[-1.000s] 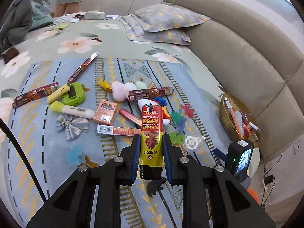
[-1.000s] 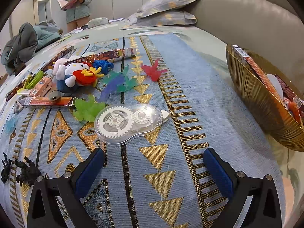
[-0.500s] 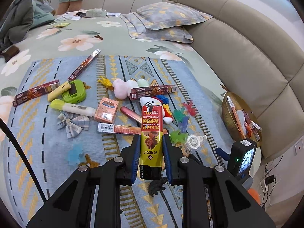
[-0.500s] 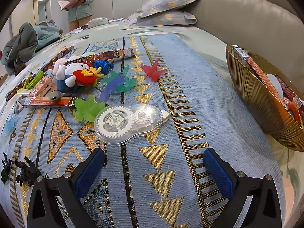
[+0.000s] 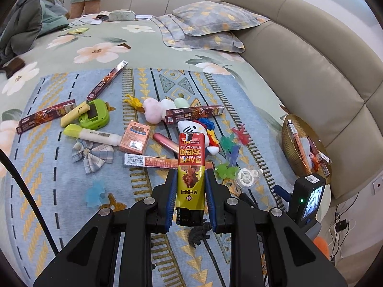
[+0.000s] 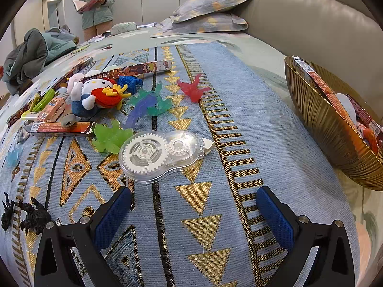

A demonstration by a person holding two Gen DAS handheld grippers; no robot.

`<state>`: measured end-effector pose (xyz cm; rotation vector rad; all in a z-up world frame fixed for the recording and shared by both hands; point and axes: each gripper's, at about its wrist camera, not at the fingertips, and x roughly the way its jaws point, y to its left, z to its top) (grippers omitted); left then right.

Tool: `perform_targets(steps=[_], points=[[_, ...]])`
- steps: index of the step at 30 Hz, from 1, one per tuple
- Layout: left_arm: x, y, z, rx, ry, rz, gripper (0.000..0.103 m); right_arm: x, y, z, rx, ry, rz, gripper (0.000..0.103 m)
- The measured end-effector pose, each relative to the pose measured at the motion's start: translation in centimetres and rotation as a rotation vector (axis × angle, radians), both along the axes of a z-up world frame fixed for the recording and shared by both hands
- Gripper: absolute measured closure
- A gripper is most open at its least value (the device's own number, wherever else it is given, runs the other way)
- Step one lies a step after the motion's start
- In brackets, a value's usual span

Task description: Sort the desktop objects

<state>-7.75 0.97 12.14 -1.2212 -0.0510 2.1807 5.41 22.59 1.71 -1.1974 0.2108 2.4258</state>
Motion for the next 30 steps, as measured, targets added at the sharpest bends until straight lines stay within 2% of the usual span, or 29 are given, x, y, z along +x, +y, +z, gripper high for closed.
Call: perform_targets(steps=[30], points=[[-0.29, -0.43, 0.24, 0.001, 0.009, 0.020, 0.083, 0.04, -0.05, -0.10, 0.001, 0.000, -0.002, 0.000]])
